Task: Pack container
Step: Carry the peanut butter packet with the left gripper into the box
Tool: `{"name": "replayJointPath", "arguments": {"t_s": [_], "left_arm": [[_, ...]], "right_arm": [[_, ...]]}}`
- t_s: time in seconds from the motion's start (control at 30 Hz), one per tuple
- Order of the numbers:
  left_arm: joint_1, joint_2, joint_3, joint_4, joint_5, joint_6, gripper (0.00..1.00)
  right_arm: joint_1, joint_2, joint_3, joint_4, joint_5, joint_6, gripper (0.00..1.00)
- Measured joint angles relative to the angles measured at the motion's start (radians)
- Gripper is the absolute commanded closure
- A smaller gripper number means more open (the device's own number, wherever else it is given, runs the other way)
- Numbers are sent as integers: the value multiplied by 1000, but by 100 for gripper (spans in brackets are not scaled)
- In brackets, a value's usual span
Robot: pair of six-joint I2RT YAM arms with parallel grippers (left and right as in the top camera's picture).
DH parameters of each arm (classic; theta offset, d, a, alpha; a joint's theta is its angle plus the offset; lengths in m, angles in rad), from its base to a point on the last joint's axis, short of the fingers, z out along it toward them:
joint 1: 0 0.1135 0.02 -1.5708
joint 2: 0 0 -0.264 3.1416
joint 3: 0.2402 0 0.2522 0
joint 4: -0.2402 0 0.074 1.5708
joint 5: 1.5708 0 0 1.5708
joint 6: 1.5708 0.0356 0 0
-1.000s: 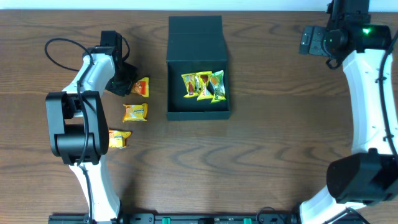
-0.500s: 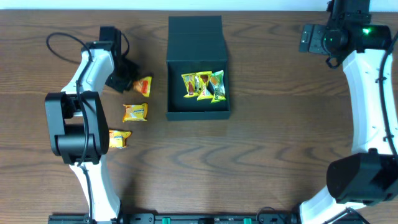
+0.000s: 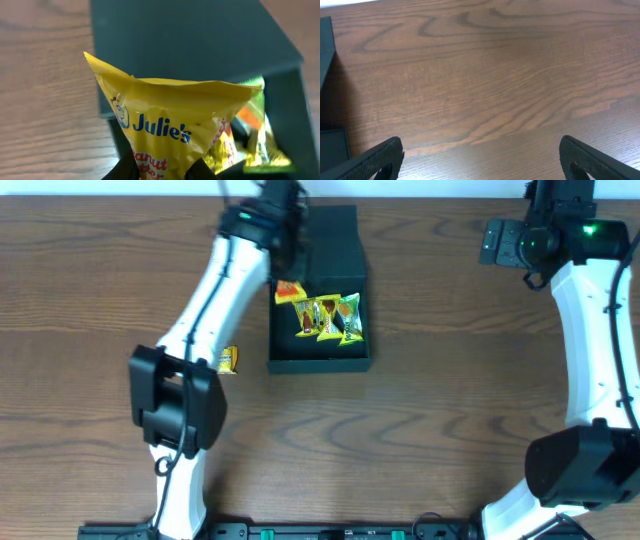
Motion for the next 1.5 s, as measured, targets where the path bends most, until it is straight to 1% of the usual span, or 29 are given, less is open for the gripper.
{"name": "replayJointPath", "arguments": {"t_s": [0.1, 0.17, 0.27, 0.4, 0.6, 0.7, 0.87, 1.07, 1.4, 1.43, 1.47, 1.5], "left_arm": [[-52, 0, 0, -31, -58, 69, 95], [-60, 0, 0, -59, -81, 66, 95], [-54, 0, 0, -96, -101, 8, 95], [-50, 9, 0, -140, -91, -84, 95], [-50, 36, 0, -218, -58, -169, 95], [-51, 63, 0, -226, -21, -208, 95], [-50, 92, 0, -250, 0, -283, 95], [-50, 157, 0, -247, -4, -316, 94], [-50, 167, 0, -245, -106, -327, 94], [-51, 167, 0, -241, -113, -327, 88], [-51, 167, 0, -236, -120, -327, 72], [-51, 167, 0, -231, -124, -324, 54]], "right_arm": [[0, 0, 0, 0, 0, 0, 1], [0, 0, 0, -1, 0, 0, 1], [0, 0, 0, -2, -5, 0, 1], [0, 0, 0, -2, -19, 0, 1], [0, 0, 0, -5, -23, 0, 1], [0, 0, 0, -11, -23, 0, 1], [0, 0, 0, -23, -23, 0, 1], [0, 0, 0, -28, -23, 0, 1], [0, 0, 0, -36, -23, 0, 1], [0, 0, 0, -36, -23, 0, 1], [0, 0, 0, -36, -23, 0, 1], [0, 0, 0, -36, -23, 0, 1]]}}
